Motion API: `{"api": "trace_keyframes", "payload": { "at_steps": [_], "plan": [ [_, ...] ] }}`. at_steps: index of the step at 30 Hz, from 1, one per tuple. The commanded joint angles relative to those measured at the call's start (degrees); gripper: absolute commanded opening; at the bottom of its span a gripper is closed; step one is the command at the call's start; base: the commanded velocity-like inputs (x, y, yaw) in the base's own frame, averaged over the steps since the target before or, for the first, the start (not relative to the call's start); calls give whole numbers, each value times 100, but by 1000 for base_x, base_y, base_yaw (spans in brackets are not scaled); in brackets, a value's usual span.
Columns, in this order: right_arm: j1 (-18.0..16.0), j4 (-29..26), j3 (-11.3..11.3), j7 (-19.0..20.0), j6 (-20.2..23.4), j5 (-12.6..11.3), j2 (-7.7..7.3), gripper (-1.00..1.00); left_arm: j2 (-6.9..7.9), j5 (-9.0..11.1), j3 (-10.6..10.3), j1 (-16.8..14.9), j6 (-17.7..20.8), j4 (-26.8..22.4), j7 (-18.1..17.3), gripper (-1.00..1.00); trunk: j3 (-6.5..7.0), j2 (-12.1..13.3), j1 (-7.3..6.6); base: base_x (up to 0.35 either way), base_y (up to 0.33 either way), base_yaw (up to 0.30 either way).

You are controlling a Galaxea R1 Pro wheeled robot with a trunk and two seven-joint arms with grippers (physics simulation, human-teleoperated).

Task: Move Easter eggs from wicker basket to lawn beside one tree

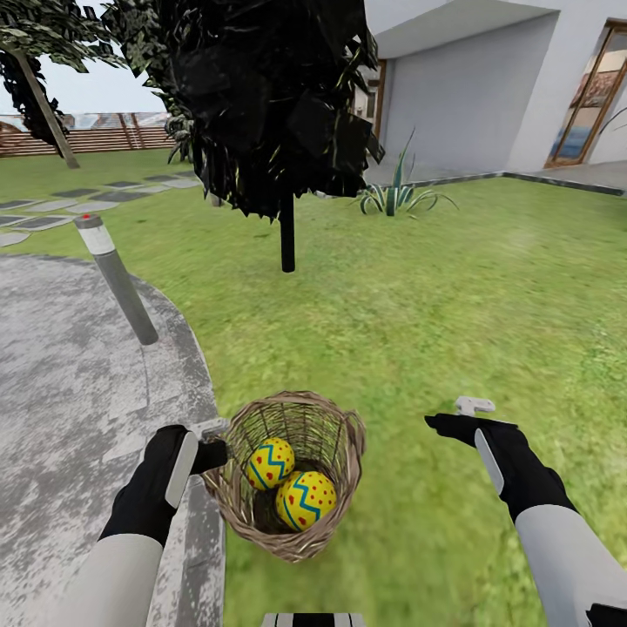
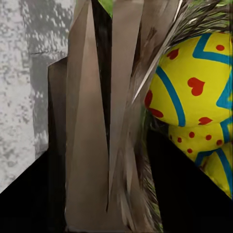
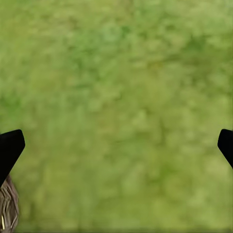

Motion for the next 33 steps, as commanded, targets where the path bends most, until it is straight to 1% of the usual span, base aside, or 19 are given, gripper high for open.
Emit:
{"api": "trace_keyframes", "payload": {
  "at_steps": [1,2,4,5,10,22,33],
  "plan": [
    [-2,-7,-12,21,30,-10,1,100,-5,81,11,-1,18,387,53,-100,-6,-1,0,0,0,0],
    [-2,-7,-12,21,30,-10,1,100,-5,86,11,-1,18,389,53,-100,-6,-1,0,0,0,0],
    [-2,-7,-12,21,30,-12,1,100,-5,243,11,-1,5,396,53,-100,-6,-1,0,0,0,0],
    [-2,-7,-12,21,30,-12,1,100,-5,266,7,-1,1,404,53,-100,-6,-1,0,0,0,0],
    [-2,2,-12,21,22,-12,1,100,-5,277,-6,-2,0,493,49,-100,105,5,-13,0,0,0],
    [-2,11,-12,21,12,-20,10,100,-55,277,-24,-18,0,433,44,-100,371,22,-44,0,0,0],
    [-2,27,-12,21,4,-20,10,100,-49,277,-21,-22,0,423,44,-100,568,463,-286,0,0,0]
  ]
}}
